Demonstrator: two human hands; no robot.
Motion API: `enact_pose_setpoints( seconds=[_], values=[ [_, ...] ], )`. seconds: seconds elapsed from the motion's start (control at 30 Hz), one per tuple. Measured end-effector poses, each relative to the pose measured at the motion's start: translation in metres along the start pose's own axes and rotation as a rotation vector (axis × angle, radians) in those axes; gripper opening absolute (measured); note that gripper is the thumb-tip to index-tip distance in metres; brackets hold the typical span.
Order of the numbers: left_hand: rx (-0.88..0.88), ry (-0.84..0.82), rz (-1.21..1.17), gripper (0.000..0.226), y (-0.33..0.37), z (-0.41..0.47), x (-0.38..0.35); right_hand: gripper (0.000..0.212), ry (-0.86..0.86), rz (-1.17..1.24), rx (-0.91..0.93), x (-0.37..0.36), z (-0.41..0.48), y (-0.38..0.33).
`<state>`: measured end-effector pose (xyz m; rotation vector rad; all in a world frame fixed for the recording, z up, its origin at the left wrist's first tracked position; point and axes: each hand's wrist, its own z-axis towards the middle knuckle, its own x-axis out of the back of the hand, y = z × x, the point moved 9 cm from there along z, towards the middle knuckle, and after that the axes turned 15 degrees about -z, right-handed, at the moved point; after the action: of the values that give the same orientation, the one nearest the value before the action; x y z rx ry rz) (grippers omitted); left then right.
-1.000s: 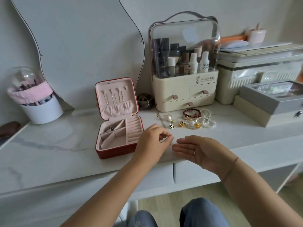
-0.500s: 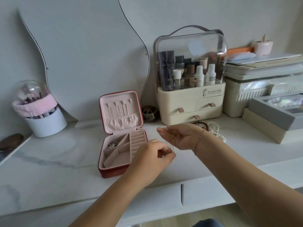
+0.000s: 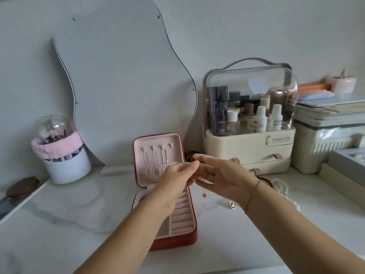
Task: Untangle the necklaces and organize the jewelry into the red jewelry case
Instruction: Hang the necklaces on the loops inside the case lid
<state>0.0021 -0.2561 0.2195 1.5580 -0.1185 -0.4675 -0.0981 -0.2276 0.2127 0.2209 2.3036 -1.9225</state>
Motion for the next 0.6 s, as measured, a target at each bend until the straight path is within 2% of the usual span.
enact_pose_setpoints(
  seconds=[0.13,0.3,0.5,0.6],
  values=[
    [-0.014,-0.071,-0.043,0.015,0.011,0.009,-0.008,0.018,-0.039,-0.013,0.036,-0.013,0.006,-0.011],
    [-0.041,-0.034,-0.071,0.012,0.019,0.016,0.008,0.019,-0.074,0.048,0.05,-0.022,0.015,-0.019],
    [-0.042,-0.026,-0.081,0.018,0.021,0.016,0.024,0.018,-0.121,-0.007,0.006,-0.031,0.021,-0.017],
    [-0.055,-0.014,-0.058,0.014,0.024,0.013,0.031,0.018,-0.114,-0.069,0.028,-0.031,0.024,-0.018]
  ],
)
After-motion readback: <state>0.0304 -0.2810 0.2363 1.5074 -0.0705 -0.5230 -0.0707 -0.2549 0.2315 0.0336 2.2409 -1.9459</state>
